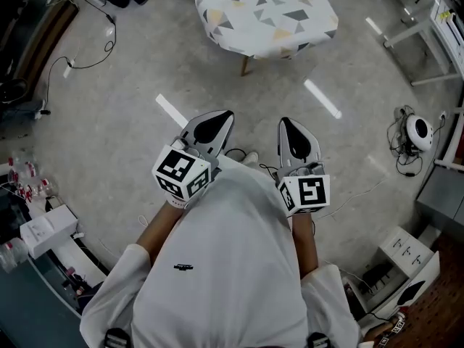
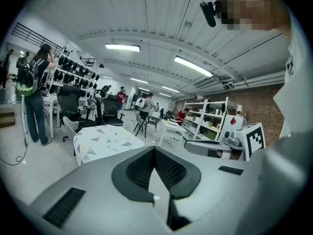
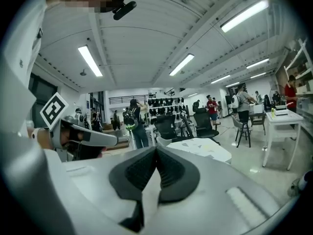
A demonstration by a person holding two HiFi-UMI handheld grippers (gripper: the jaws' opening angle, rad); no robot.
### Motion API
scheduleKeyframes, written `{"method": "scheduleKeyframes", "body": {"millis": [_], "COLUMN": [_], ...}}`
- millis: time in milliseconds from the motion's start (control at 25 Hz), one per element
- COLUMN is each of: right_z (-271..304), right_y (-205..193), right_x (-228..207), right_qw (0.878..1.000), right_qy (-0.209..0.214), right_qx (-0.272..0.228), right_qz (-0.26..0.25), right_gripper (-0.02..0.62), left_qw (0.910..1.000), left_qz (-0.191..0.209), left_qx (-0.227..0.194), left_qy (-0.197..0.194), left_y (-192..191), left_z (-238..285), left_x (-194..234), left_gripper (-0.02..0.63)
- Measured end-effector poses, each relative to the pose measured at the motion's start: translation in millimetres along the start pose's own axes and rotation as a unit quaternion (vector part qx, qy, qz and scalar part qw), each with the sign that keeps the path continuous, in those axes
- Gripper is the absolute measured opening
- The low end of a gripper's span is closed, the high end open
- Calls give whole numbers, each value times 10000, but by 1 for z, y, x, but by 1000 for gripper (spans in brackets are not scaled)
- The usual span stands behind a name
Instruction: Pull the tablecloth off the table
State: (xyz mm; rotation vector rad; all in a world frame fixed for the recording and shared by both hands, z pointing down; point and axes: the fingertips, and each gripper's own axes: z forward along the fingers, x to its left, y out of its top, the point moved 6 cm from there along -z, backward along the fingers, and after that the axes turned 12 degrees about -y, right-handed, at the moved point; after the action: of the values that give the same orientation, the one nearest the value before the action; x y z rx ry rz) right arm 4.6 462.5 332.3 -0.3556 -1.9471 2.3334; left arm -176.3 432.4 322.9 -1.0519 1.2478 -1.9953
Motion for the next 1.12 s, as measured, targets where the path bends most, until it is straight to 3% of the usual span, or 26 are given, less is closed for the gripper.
{"method": "scheduleKeyframes", "body": {"millis": [320, 600, 840, 1120], "right_z": [4, 92, 189, 292], "right_y": [-3, 19, 57, 83], "right_x": [-21, -45, -84, -126], "right_qw": [9999, 9999, 9996, 9997], "right_qy": [72, 102, 25, -171], "right_qx": [81, -85, -89, 121], "right_qz": [52, 25, -258, -78], "right_gripper": [12, 12, 14, 14], "left_qw": [9999, 9984, 9982, 9984], "left_qz": [-144, -547, -588, -490], "left_qx": [68, -18, -96, -23], "left_qy": [60, 134, -27, -291], "left_y": [0, 10, 69, 137], "left_z": [17, 59, 131, 201], "left_x": [8, 71, 148, 230], "left_gripper": [6, 6, 6, 6]}}
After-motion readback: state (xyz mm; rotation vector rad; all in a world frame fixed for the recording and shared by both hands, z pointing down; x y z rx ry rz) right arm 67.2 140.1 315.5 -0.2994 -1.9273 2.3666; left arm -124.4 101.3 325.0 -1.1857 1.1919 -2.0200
